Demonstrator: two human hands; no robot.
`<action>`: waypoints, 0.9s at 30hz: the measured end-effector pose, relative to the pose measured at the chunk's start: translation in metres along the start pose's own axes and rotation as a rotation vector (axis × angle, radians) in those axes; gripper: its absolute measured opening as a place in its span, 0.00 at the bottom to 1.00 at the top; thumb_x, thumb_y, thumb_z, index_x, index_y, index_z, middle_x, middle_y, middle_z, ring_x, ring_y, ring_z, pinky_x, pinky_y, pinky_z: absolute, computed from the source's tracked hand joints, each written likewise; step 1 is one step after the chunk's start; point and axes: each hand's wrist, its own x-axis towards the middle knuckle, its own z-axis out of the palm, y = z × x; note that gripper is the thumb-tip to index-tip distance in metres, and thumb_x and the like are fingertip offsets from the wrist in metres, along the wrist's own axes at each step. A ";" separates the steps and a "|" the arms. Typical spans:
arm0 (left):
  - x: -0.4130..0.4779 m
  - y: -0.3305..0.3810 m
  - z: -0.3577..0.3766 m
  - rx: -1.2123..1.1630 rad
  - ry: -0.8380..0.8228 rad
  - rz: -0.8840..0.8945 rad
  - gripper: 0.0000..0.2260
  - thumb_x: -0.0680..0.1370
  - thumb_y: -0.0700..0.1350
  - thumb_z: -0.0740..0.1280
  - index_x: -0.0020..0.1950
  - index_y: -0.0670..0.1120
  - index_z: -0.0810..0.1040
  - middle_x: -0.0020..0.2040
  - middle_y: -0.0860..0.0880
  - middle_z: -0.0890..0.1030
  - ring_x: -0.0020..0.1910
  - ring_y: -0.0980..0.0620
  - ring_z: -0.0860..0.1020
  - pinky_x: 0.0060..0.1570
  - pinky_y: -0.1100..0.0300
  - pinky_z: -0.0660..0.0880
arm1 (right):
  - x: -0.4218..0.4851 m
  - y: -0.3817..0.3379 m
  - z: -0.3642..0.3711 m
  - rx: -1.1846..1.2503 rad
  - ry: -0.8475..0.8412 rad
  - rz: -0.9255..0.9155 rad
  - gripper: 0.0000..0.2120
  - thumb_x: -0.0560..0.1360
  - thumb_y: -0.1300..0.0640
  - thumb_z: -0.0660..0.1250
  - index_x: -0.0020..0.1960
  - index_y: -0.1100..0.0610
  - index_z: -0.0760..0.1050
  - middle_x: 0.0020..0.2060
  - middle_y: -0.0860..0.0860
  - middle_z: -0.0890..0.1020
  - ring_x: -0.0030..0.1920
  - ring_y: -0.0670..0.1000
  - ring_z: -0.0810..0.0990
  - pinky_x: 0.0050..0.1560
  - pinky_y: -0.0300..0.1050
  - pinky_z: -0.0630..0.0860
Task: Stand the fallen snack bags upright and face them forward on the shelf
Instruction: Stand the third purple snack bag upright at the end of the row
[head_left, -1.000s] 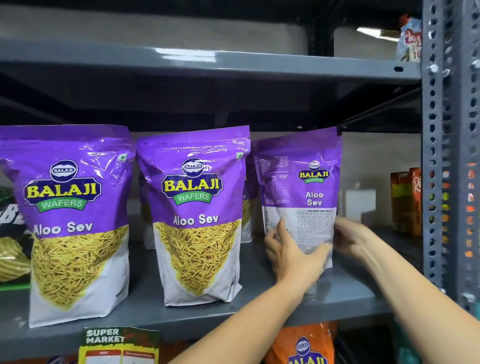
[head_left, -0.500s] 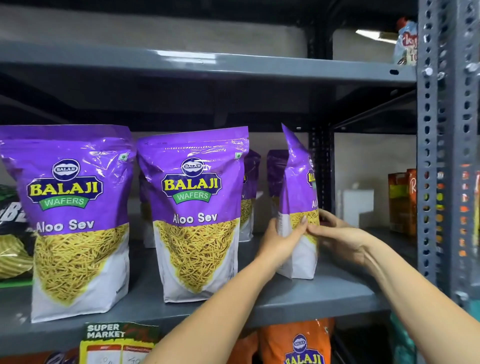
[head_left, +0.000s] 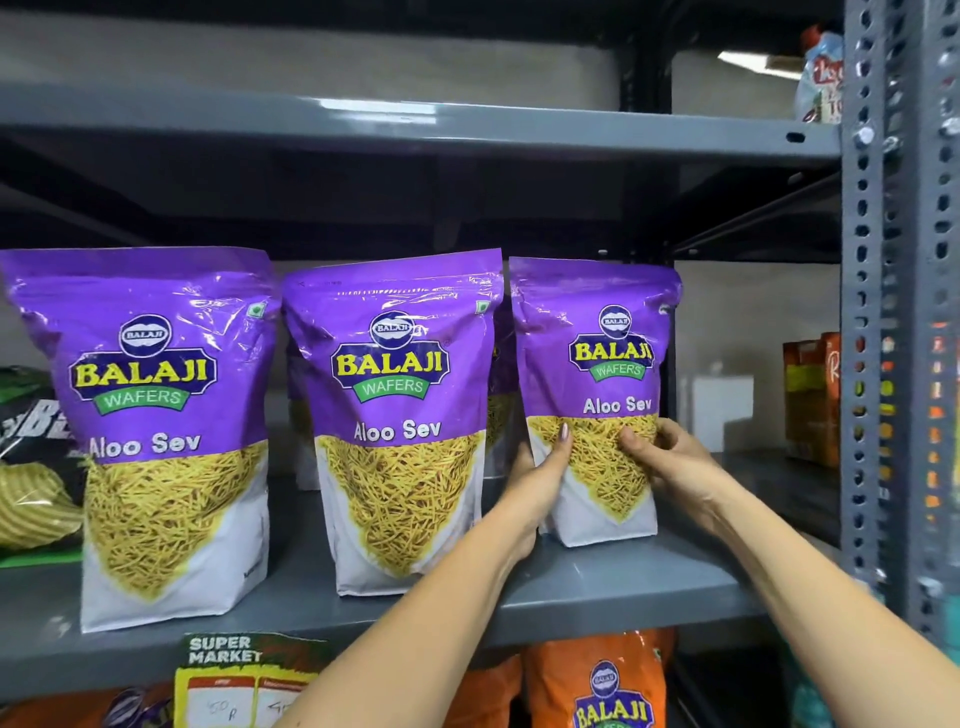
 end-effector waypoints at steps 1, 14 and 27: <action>0.001 -0.002 0.000 0.017 0.000 -0.007 0.49 0.55 0.76 0.69 0.71 0.54 0.68 0.69 0.51 0.76 0.68 0.51 0.73 0.70 0.47 0.68 | -0.001 0.000 0.000 -0.022 -0.002 0.000 0.56 0.38 0.36 0.81 0.60 0.59 0.71 0.52 0.55 0.83 0.50 0.51 0.82 0.51 0.45 0.77; -0.018 0.004 -0.004 0.045 -0.144 0.015 0.34 0.68 0.66 0.68 0.70 0.52 0.69 0.65 0.54 0.78 0.64 0.55 0.77 0.64 0.59 0.72 | -0.030 -0.009 -0.001 -0.112 -0.014 -0.007 0.53 0.43 0.33 0.78 0.63 0.52 0.68 0.54 0.50 0.83 0.53 0.49 0.82 0.45 0.40 0.77; -0.052 0.023 0.000 0.202 -0.092 -0.051 0.38 0.70 0.68 0.64 0.74 0.49 0.61 0.71 0.49 0.73 0.69 0.51 0.73 0.64 0.60 0.71 | -0.055 -0.016 0.001 -0.120 0.032 -0.034 0.50 0.44 0.31 0.77 0.61 0.52 0.70 0.56 0.51 0.83 0.54 0.50 0.83 0.51 0.44 0.77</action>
